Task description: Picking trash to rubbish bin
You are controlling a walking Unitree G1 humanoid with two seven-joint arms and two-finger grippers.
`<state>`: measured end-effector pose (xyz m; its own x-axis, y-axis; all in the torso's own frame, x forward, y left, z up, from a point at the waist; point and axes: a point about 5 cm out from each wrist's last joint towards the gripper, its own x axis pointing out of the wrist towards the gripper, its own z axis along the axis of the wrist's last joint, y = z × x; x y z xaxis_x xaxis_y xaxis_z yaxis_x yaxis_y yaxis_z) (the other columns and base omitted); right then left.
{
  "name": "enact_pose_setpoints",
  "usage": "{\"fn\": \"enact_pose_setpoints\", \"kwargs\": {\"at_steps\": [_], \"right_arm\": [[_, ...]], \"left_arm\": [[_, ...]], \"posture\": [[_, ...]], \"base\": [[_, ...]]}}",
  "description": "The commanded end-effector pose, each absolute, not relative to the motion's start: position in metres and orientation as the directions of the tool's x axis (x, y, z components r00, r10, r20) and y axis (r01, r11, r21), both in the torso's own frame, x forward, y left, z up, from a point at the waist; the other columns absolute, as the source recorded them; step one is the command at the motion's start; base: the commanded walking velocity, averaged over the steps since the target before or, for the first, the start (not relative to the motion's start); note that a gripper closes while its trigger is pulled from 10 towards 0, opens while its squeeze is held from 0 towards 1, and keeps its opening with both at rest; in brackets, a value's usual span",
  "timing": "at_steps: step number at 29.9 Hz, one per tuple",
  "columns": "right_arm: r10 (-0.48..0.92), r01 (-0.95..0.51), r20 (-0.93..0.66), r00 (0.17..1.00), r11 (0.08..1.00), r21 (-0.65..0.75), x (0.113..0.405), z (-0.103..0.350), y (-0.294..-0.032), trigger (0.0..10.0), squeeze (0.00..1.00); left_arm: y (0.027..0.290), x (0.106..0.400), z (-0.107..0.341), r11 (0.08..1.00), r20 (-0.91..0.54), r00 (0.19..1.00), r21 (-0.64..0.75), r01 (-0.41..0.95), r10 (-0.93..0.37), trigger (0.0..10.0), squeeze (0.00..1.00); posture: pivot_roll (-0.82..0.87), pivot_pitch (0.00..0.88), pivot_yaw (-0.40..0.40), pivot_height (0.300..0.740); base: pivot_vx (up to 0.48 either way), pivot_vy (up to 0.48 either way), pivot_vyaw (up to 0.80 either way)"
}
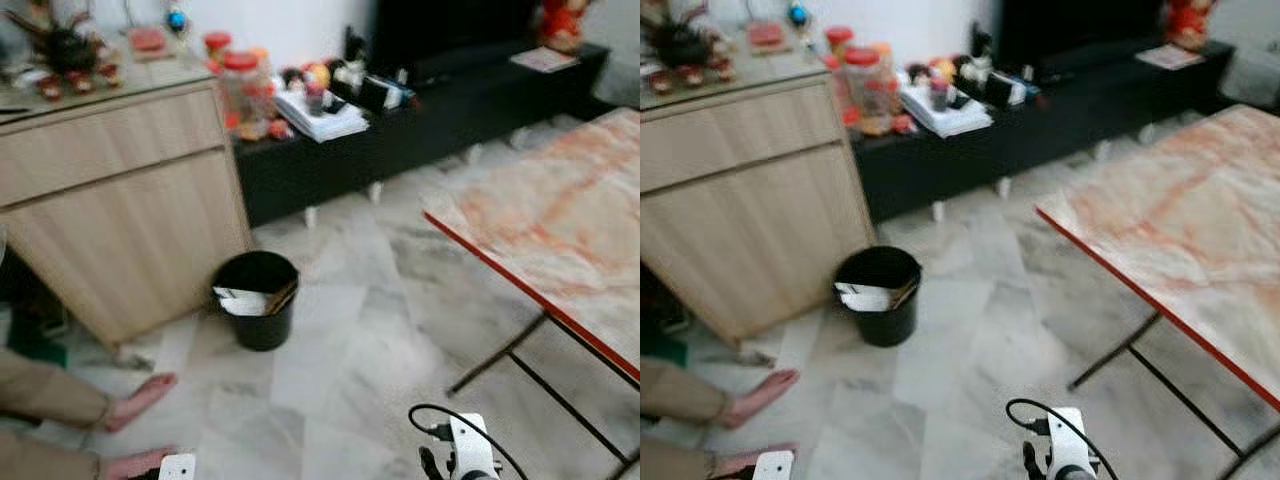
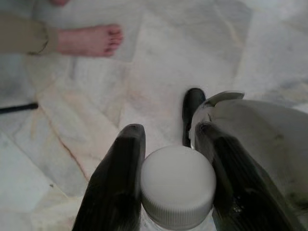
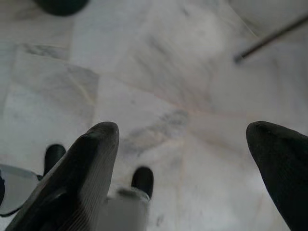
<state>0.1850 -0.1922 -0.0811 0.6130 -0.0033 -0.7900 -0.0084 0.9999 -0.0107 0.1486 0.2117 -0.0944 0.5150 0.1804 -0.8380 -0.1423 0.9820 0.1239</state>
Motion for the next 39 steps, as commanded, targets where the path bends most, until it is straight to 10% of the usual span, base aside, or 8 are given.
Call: {"fn": "enact_pose_setpoints", "kwargs": {"at_steps": [1, 39], "right_arm": [[0.002, -0.011, -0.789, 0.615, 1.0, -0.007, 0.186, -0.0808, -0.1907, 10.0, 0.0], [0.011, 0.005, -0.781, 0.624, 1.0, 0.018, 0.1874, -0.0801, -0.1892, 10.0, 0.0]], "left_arm": [[0.2118, 0.1466, -0.0953, 0.983, -0.844, 0.506, 0.131, -0.13, 0.179, 10.0, 0.0], [0.2098, 0.1474, -0.0953, 0.983, -0.842, 0.509, 0.13, -0.127, 0.177, 10.0, 0.0]], "posture": [[0.01, 0.078, -0.052, 0.74], [0.01, 0.082, -0.056, 0.74]], "base": [[0.304, 0.0, 0.0], [0.31, 0.0, 0.16]]}}
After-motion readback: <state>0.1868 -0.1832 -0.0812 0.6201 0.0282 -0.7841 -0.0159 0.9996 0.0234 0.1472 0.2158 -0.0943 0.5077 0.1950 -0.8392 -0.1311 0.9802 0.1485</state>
